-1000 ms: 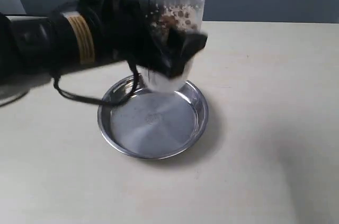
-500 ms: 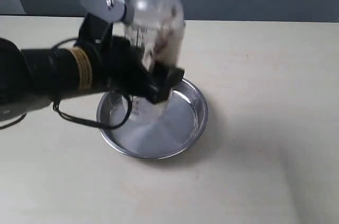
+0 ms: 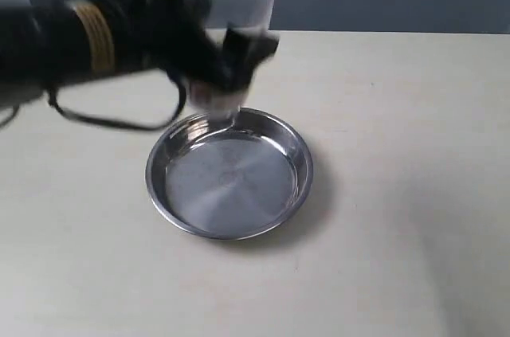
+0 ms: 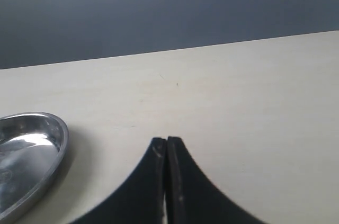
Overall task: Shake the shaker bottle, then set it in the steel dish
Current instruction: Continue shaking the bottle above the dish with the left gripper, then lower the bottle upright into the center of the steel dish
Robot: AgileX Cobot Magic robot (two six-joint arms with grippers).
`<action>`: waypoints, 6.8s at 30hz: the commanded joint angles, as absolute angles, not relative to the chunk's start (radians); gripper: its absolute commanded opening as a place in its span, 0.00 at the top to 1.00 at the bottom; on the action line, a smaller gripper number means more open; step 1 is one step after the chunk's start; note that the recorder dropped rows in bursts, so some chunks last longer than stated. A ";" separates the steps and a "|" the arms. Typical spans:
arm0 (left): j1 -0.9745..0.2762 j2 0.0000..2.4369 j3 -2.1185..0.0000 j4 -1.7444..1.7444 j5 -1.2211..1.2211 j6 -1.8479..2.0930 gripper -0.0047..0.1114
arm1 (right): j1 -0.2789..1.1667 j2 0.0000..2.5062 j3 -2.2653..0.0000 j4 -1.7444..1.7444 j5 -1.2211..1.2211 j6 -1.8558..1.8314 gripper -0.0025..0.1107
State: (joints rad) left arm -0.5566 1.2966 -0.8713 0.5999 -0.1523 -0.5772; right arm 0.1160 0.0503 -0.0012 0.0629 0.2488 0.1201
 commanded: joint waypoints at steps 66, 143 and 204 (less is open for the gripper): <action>-0.577 1.368 -0.668 0.530 -0.221 -0.399 0.96 | 0.118 0.054 0.000 0.062 0.235 0.117 0.99; -0.480 1.931 -0.624 0.120 -1.105 -0.111 0.96 | 0.118 0.054 0.000 0.062 0.235 0.117 0.99; -0.480 1.967 -0.624 0.133 -1.020 -0.121 0.05 | 0.118 0.054 0.000 0.062 0.235 0.117 0.99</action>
